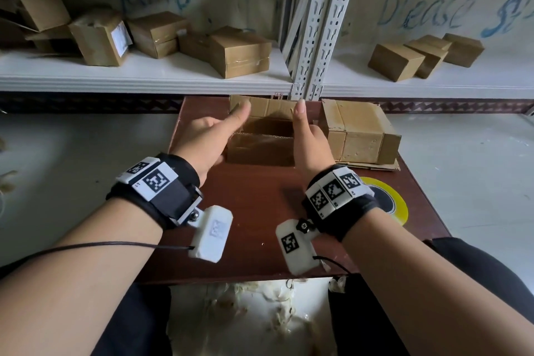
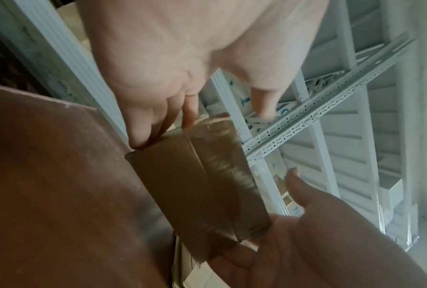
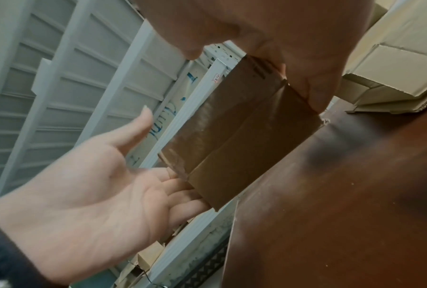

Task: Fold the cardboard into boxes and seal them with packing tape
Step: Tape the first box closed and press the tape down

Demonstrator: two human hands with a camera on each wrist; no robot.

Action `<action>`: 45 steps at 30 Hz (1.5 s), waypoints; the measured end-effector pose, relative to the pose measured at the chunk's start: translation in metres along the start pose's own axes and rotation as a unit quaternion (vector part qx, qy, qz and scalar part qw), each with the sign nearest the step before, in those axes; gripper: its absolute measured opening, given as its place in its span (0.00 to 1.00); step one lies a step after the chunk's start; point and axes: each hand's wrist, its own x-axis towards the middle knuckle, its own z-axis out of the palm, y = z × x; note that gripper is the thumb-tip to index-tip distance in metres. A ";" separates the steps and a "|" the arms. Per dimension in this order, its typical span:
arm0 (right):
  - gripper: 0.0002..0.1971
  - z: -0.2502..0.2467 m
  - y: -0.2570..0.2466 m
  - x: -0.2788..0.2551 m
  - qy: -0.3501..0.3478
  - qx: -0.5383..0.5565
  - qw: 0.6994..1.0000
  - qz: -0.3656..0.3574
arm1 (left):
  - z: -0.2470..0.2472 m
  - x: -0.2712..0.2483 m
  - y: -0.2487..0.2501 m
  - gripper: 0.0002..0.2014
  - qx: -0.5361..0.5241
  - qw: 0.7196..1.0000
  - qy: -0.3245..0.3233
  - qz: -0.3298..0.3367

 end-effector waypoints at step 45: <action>0.18 -0.035 0.001 0.028 0.045 0.058 0.997 -0.009 | -0.020 0.001 0.006 0.05 -0.006 0.998 0.049 -0.037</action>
